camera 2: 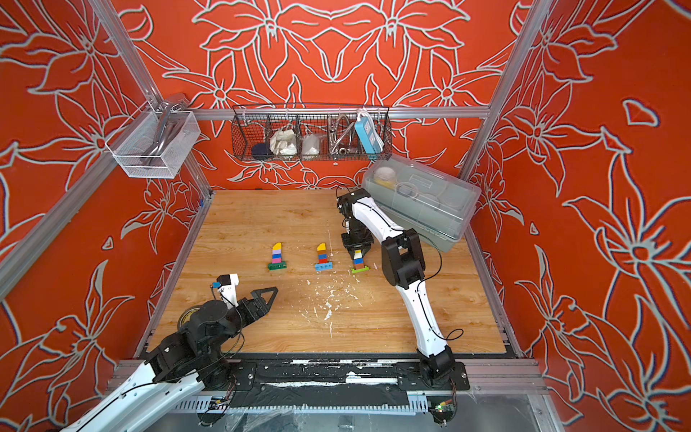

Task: Assemble the number 1 with lego
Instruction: Place the lego brick at the center of the board, then move the lego brick at the center of the board.

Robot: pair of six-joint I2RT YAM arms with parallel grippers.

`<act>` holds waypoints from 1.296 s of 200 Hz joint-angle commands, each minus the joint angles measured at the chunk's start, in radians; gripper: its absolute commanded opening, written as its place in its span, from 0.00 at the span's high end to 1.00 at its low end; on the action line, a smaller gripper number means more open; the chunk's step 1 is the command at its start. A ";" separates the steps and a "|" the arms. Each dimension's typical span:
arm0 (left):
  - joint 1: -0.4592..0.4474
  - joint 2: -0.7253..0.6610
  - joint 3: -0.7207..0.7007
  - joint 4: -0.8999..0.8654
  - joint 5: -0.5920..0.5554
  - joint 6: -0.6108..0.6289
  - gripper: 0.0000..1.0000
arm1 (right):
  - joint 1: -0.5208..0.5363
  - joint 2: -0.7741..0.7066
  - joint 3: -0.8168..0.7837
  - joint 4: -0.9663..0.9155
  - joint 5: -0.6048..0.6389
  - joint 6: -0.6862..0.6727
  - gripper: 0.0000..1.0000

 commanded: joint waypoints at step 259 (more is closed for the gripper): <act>0.017 0.294 0.063 0.092 0.096 0.046 0.01 | 0.059 -0.521 -0.950 0.823 0.114 0.309 0.60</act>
